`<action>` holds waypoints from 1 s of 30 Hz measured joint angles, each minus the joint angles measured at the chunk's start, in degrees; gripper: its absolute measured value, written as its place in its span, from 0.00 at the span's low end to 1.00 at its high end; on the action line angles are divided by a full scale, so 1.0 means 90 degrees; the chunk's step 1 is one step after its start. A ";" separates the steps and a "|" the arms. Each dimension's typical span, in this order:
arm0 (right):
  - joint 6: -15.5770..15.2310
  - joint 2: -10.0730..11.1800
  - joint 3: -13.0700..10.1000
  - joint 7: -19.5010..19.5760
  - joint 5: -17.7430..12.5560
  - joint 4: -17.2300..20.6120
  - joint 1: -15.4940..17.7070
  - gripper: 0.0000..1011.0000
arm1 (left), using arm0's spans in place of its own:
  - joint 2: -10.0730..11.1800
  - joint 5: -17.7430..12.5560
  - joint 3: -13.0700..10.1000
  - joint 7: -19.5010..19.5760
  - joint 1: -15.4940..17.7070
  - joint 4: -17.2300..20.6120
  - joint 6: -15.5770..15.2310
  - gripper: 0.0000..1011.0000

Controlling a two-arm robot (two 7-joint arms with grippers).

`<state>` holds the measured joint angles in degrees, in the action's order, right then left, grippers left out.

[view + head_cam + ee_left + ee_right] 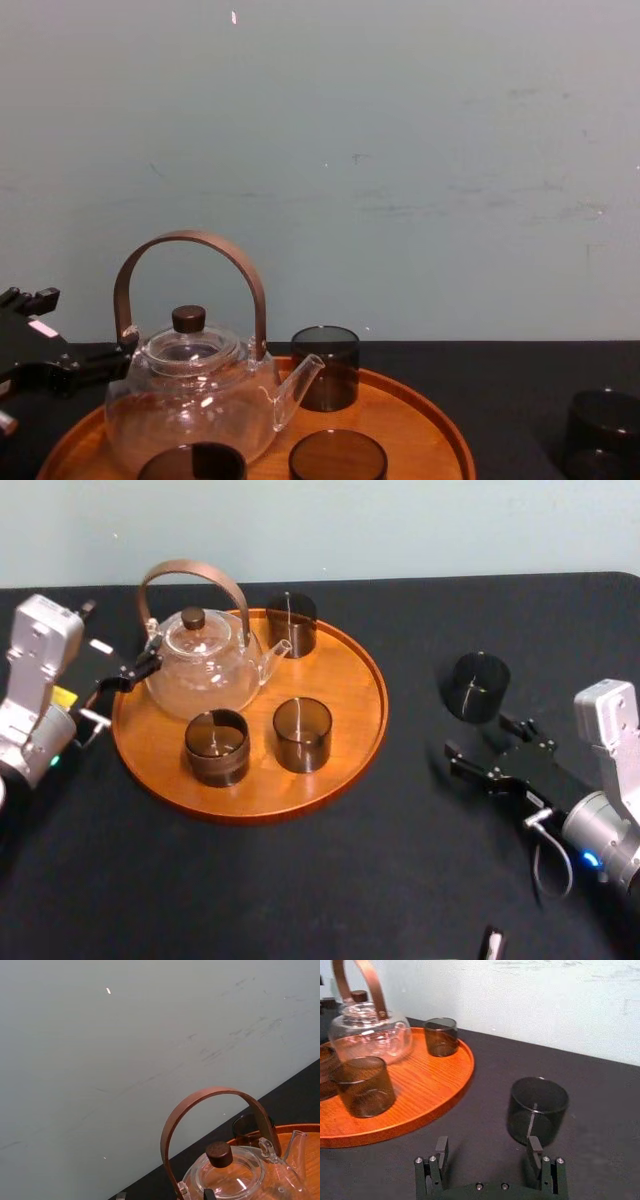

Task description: Pick up the glass from the table and place it on the tray.

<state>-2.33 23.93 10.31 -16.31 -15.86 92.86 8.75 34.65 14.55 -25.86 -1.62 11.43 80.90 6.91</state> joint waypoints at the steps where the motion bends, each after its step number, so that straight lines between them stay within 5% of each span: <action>1: 0.0000 -0.0008 -0.0022 0.0009 -0.0002 -0.0023 -0.0004 0.99 | 0.0000 0.0000 0.0000 0.0000 0.0000 0.0000 0.0000 0.99; 15: -0.0017 -0.0142 -0.0309 0.0065 0.0081 -0.0763 -0.0615 0.99 | 0.0000 0.0000 0.0000 0.0000 0.0000 0.0000 0.0000 0.99; 30: 0.0067 -0.0294 -0.0125 -0.0162 0.0245 -0.1488 -0.1331 0.99 | 0.0000 0.0000 0.0000 0.0000 0.0000 0.0000 0.0000 0.99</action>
<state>-1.73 21.28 9.18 -17.77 -13.66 79.47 -3.24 34.64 14.55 -25.86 -1.62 11.43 80.90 6.91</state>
